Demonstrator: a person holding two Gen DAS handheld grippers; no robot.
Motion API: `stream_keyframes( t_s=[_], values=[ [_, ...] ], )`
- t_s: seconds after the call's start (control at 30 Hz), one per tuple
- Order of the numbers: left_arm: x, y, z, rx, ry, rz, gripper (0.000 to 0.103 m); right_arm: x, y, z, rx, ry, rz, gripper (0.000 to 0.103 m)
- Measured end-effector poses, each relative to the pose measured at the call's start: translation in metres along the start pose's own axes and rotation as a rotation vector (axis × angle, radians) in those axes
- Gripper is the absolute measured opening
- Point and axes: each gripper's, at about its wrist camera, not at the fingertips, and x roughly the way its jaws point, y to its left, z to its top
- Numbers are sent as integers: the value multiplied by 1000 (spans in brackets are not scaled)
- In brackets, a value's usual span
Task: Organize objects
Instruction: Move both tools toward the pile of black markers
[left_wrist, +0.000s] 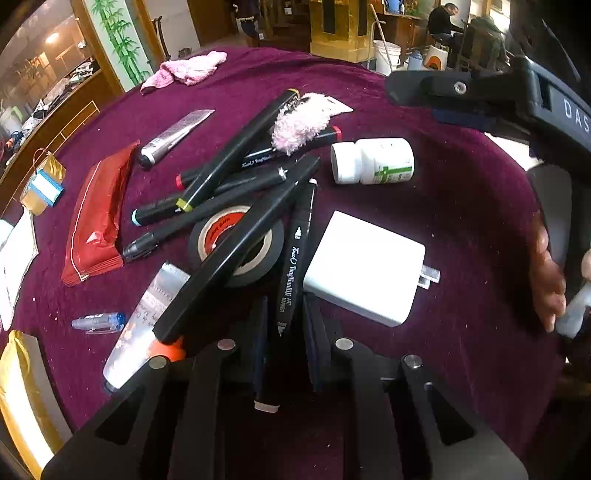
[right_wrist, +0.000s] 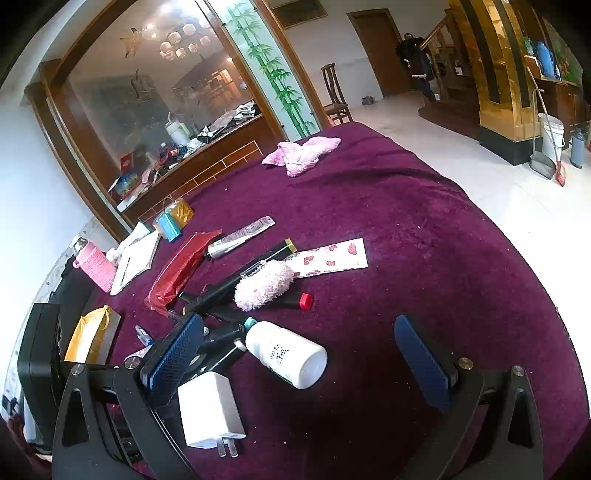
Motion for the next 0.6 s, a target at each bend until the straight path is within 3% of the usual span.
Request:
stream_keyframes(
  t_s=[0.27, 0.37, 0.5, 0.6],
  values=[
    [-4, -4, -5, -85, -60, 26, 16, 7, 1, -2, -5, 27, -15, 102],
    [-3, 7, -5, -179, -92, -19, 14, 7, 1, -3, -10, 25, -32, 102],
    [-39, 16, -33, -306, -191, -88, 14, 9, 0, -2, -11, 29, -44, 102],
    [-74, 21, -51, -353, -264, -80, 13, 11, -1, -3, -13, 38, -55, 102]
  ],
)
